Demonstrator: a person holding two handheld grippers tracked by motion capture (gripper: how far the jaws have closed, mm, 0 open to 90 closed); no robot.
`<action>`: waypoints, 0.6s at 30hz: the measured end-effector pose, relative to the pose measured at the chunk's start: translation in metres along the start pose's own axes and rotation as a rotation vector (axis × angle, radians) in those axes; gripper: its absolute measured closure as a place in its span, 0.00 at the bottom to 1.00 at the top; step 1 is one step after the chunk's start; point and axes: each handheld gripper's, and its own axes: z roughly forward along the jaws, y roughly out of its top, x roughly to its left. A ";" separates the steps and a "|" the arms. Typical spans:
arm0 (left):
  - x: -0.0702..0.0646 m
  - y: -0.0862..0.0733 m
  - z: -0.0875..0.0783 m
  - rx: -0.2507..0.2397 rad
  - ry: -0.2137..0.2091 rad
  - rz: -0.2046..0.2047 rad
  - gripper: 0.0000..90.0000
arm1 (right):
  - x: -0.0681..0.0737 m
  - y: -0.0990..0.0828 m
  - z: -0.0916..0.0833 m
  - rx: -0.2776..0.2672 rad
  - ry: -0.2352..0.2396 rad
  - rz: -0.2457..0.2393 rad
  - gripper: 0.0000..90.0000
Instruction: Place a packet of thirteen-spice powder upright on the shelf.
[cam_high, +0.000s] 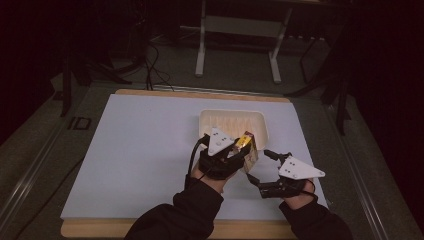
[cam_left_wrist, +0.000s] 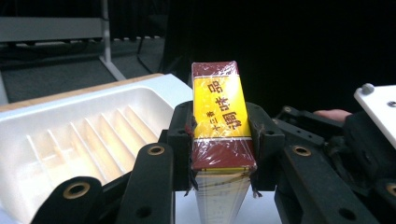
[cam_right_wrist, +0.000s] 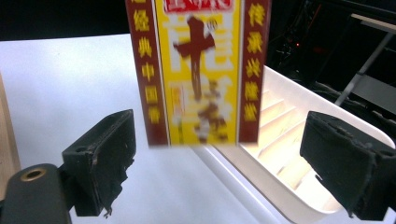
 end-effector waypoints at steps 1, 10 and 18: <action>0.001 0.001 -0.001 -0.004 0.009 0.002 0.76 | -0.001 0.000 -0.001 0.004 0.002 -0.001 0.12; 0.017 0.014 -0.004 -0.046 0.086 0.007 0.76 | -0.005 0.000 -0.016 -0.021 -0.009 0.016 0.12; 0.032 0.025 0.005 -0.077 0.179 -0.007 0.76 | -0.007 -0.002 -0.026 -0.026 -0.036 0.008 0.12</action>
